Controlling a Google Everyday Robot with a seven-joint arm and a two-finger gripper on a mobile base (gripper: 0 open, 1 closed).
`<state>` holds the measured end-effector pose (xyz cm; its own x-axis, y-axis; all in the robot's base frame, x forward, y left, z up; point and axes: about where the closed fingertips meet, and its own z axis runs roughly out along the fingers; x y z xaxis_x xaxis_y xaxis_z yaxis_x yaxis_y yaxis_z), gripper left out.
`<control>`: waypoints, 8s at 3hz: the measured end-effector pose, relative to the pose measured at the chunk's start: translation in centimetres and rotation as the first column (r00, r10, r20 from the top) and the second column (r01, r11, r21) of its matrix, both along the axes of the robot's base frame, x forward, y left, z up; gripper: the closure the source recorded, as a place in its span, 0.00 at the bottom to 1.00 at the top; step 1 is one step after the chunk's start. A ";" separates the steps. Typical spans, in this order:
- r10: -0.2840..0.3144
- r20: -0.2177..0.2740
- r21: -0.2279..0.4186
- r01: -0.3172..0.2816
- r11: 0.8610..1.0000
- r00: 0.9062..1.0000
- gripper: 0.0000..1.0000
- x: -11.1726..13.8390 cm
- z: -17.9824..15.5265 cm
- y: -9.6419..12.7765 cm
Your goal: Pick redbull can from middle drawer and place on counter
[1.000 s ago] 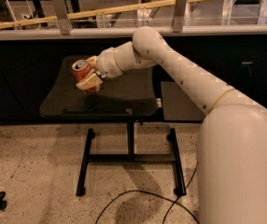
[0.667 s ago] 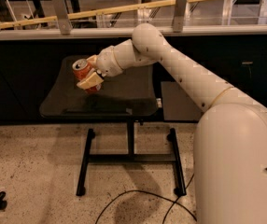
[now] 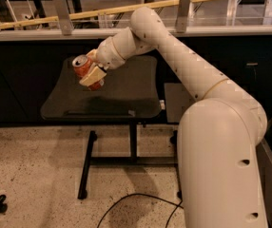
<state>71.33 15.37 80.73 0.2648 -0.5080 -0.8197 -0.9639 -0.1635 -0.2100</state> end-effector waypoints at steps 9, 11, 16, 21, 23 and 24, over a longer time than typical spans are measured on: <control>0.132 -0.058 -0.319 -0.143 0.937 0.990 1.00 1.0 0.2 -2.6; 0.033 -0.020 -0.412 -0.038 0.910 0.999 1.00 1.7 2.4 -8.2; -0.090 0.033 -0.559 0.093 0.824 0.995 1.00 0.4 7.0 -17.1; 0.090 -0.007 -0.762 -0.064 0.645 0.996 1.00 0.4 -0.2 -18.0; 0.208 0.005 -0.843 -0.108 0.528 0.978 1.00 1.4 -3.4 -17.7; 0.211 0.011 -0.840 -0.106 0.532 0.978 1.00 1.6 -3.5 -17.5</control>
Offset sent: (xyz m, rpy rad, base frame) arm 0.0013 -0.0325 0.0199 -0.2219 0.0454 0.1684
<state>72.91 -2.12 77.28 0.4620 -0.8868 -0.0152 -0.8867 -0.4622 0.0133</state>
